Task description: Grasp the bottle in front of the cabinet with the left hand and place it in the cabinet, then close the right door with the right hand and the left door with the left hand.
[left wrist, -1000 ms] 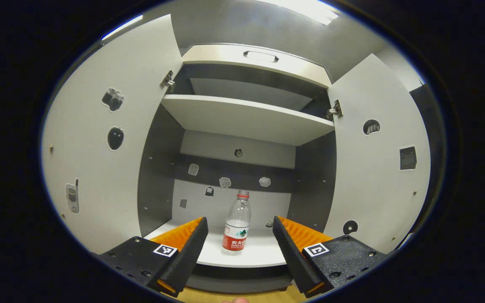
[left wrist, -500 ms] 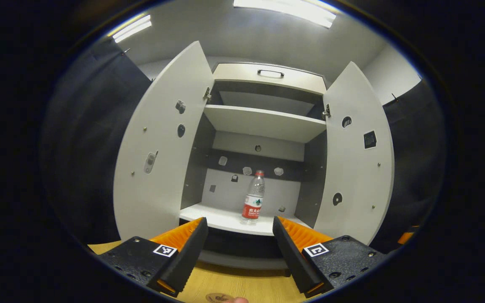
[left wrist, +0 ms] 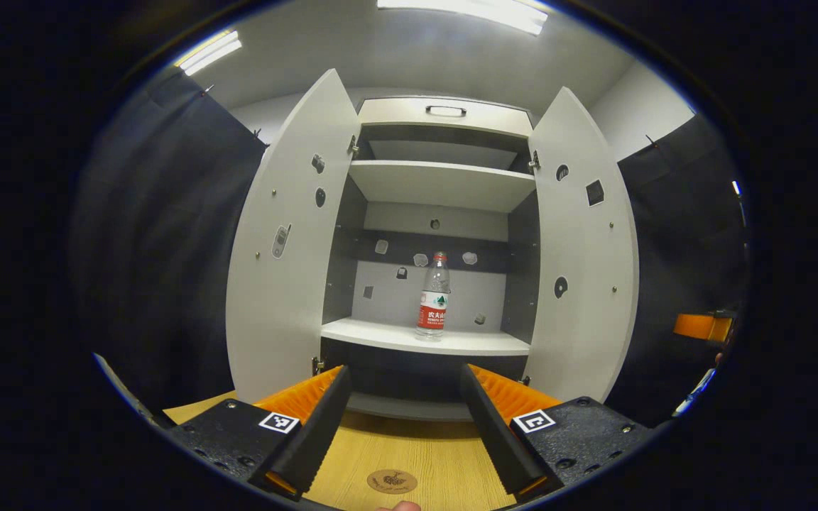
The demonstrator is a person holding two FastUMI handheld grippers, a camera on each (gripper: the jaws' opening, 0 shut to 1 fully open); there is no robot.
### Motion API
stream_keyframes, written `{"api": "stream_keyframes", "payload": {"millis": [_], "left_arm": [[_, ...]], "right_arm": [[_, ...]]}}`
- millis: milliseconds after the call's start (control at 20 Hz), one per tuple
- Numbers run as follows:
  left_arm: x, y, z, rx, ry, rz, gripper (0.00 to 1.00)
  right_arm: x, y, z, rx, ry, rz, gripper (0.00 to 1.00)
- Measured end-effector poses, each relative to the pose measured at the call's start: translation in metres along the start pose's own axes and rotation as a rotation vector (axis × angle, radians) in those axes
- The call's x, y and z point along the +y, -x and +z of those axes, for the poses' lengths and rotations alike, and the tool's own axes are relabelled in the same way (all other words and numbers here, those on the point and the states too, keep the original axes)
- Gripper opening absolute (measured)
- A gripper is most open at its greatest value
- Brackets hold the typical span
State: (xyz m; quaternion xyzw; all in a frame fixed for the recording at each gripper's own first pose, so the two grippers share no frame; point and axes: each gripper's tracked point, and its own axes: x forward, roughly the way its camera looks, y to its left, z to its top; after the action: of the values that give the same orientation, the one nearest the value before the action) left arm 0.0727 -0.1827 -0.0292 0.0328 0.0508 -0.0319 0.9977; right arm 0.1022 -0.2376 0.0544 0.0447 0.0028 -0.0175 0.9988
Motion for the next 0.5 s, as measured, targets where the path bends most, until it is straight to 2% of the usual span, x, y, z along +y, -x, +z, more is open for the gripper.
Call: {"api": "stream_keyframes", "payload": {"millis": [150, 250, 300, 350, 400, 500], "left_arm": [[0.012, 0.0, -0.002, 0.007, 0.006, -0.013, 0.94], [0.01, 0.001, -0.005, 0.02, 0.044, -0.053, 0.92], [0.012, 0.002, -0.005, 0.019, 0.054, -0.063, 0.94], [0.017, 0.002, -0.005, 0.013, 0.054, -0.063, 0.97], [0.024, 0.001, -0.003, 0.007, 0.046, -0.056, 0.94], [0.034, -0.001, 0.0, -0.003, 0.038, -0.045, 0.94]], "right_arm": [[0.003, -0.023, 0.035, -0.041, 0.044, -0.024, 0.98], [0.001, -0.039, 0.048, -0.05, 0.064, -0.055, 0.98], [0.001, -0.047, 0.055, -0.059, 0.069, -0.067, 0.98], [0.002, -0.055, 0.061, -0.067, 0.074, -0.077, 0.98], [0.002, -0.061, 0.064, -0.071, 0.082, -0.087, 0.98], [0.002, -0.066, 0.069, -0.079, 0.097, -0.11, 1.0]]}}
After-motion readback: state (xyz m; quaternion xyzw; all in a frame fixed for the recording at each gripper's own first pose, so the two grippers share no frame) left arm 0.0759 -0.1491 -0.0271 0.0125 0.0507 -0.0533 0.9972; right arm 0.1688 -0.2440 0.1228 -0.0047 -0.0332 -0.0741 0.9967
